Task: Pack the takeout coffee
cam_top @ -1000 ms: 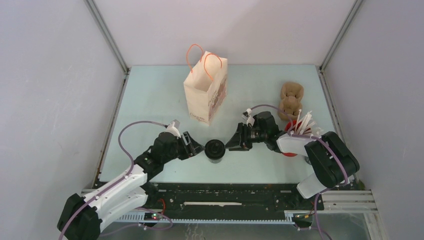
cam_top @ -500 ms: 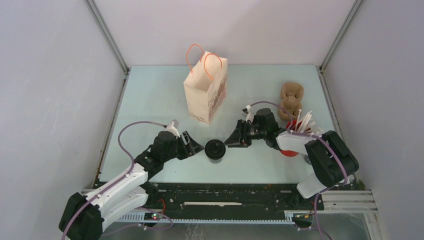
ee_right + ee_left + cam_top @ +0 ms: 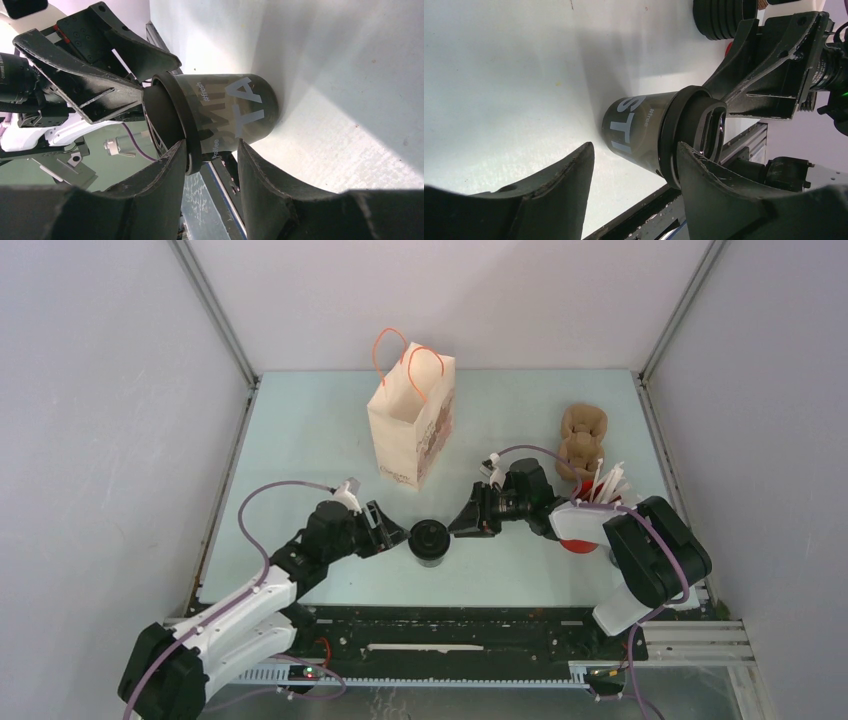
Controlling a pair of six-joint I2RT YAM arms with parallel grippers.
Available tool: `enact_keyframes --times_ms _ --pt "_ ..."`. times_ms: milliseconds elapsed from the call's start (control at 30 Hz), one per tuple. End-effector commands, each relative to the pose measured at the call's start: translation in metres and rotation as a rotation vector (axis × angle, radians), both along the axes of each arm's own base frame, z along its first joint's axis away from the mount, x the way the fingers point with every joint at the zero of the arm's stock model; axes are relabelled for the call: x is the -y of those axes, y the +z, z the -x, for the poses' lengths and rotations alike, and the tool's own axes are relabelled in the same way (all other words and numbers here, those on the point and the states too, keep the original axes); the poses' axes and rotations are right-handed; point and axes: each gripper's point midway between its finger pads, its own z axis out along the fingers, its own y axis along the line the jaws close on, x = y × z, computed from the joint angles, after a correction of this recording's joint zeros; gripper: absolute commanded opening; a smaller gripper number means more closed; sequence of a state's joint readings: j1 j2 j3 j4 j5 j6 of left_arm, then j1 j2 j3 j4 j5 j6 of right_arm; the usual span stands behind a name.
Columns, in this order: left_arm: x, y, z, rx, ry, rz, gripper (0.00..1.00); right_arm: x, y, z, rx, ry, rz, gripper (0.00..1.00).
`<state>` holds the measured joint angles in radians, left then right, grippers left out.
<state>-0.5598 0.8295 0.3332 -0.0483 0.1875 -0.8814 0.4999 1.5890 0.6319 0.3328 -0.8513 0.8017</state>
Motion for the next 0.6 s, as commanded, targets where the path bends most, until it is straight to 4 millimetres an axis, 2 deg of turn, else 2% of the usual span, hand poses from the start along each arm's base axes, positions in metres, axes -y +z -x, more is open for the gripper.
enact_keyframes --times_ms 0,167,233,300,433,567 --pt "0.004 0.000 -0.003 0.015 -0.019 0.007 0.66 -0.008 0.015 -0.006 0.044 0.019 -0.031 0.51" --pt "0.004 -0.010 -0.003 -0.005 -0.018 -0.009 0.64 -0.011 0.013 -0.006 0.043 0.022 -0.028 0.51" --pt "0.000 -0.020 -0.004 -0.026 0.000 -0.042 0.61 -0.010 0.008 -0.006 0.033 0.017 -0.015 0.51" --pt "-0.009 -0.037 0.002 -0.084 0.018 -0.102 0.58 -0.009 0.001 -0.007 0.013 0.002 0.010 0.50" --pt "-0.021 -0.064 0.011 -0.151 0.043 -0.186 0.55 -0.003 -0.023 -0.006 -0.045 -0.040 0.100 0.49" --pt "-0.025 -0.081 0.018 -0.188 0.046 -0.248 0.54 0.010 -0.058 -0.004 -0.104 -0.074 0.174 0.49"
